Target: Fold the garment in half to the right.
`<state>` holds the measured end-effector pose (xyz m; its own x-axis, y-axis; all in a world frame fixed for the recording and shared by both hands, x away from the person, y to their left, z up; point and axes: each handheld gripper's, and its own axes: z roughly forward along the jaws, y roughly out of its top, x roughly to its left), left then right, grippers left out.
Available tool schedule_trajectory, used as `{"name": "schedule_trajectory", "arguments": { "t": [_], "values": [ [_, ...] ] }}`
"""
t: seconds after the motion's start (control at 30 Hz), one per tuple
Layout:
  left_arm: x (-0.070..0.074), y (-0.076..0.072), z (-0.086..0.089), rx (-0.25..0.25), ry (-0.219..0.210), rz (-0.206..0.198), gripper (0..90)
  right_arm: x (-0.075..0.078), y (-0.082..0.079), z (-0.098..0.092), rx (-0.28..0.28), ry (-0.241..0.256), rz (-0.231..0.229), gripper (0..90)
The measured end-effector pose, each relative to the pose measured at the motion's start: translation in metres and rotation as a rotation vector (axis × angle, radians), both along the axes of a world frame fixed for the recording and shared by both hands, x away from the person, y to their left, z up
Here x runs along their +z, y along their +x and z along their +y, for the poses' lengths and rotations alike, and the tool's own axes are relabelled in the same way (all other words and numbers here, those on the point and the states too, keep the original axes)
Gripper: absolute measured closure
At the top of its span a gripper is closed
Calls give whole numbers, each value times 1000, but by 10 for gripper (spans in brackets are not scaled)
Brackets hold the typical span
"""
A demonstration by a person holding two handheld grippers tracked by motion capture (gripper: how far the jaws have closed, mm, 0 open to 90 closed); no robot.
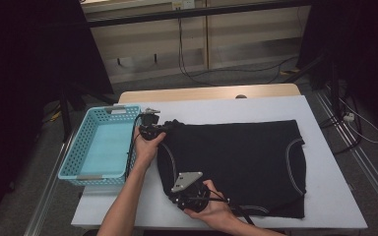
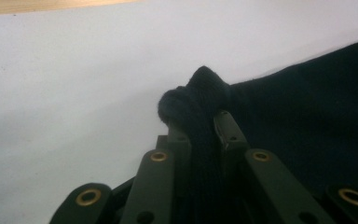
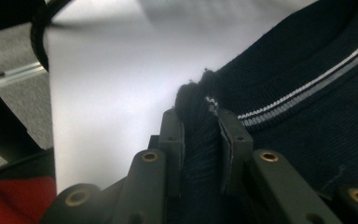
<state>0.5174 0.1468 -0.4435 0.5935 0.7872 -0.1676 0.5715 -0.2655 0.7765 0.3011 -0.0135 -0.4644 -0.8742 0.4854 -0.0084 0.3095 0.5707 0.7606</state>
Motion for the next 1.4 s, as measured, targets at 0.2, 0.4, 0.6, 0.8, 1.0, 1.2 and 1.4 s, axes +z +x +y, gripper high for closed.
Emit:
{"name": "schedule_trajectory", "arguments": {
  "t": [0.2, 0.4, 0.6, 0.8, 1.0, 1.2, 1.4],
  "values": [
    [11, 0, 3, -5, -27, -10, 801, 14, -1, -7, -7, 56, -13, 747],
    [26, 0, 0, -22, -45, -42, 803, 28, 2, -16, -16, 96, -22, 748],
    [39, 1, 0, -28, -58, -57, 805, 39, 2, -20, -13, 118, -38, 749],
    [48, 0, 3, -27, -67, -70, 805, 50, 2, -21, -10, 132, -64, 749],
    [58, -3, 6, -38, -51, -96, 805, 56, 3, -21, -1, 142, -70, 750],
    [63, -2, 9, -31, -81, -110, 808, 61, 3, -19, 2, 151, -82, 751],
    [69, 0, 15, -16, -74, -111, 809, 65, 5, -14, 5, 164, -93, 751]
  ]
}}
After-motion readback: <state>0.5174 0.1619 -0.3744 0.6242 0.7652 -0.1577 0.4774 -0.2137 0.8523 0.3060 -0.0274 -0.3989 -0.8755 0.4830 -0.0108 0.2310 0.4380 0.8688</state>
